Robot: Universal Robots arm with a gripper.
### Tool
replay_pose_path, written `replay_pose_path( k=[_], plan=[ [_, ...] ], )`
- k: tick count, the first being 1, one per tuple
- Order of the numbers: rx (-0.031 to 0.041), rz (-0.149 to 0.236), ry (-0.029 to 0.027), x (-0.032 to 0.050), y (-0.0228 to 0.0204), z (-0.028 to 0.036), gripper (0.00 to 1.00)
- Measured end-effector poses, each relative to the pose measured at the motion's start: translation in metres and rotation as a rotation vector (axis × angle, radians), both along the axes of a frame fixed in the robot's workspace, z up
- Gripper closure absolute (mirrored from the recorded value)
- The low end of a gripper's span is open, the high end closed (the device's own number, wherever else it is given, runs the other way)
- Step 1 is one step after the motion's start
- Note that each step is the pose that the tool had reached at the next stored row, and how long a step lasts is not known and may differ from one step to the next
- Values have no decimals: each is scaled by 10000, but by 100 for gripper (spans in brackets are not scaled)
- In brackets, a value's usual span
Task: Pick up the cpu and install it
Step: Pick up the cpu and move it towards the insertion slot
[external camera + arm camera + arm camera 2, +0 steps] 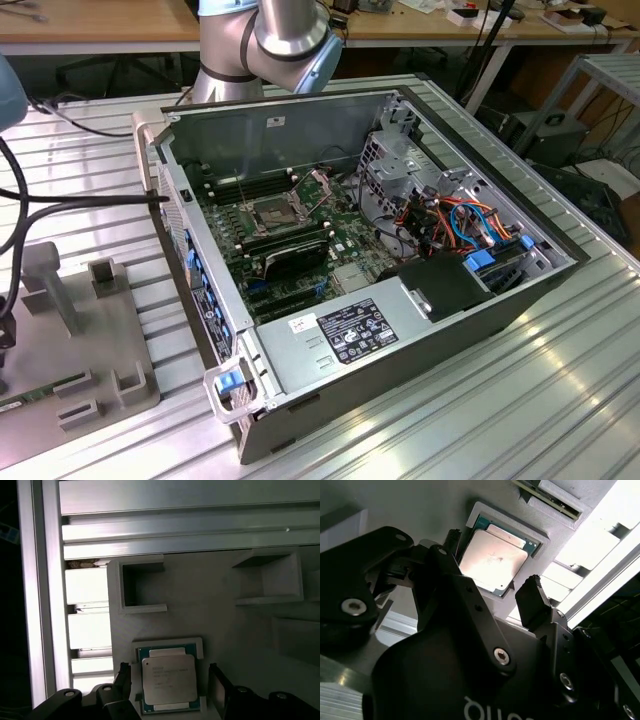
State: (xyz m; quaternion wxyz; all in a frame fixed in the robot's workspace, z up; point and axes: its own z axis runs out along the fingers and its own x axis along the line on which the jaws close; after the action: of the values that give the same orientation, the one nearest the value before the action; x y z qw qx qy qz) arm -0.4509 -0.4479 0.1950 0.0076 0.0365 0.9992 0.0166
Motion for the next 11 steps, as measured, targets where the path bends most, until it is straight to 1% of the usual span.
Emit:
replay_pose_path(
  k=[4,6,8,9,11],
  plan=[
    [-15,0,1,0,0,-22,28],
    [-65,3,1,0,1,-26,28],
    [-165,18,5,0,0,-29,28],
    [-191,20,6,0,-1,-30,28],
    [-193,33,8,0,-1,-29,28]
  ],
)
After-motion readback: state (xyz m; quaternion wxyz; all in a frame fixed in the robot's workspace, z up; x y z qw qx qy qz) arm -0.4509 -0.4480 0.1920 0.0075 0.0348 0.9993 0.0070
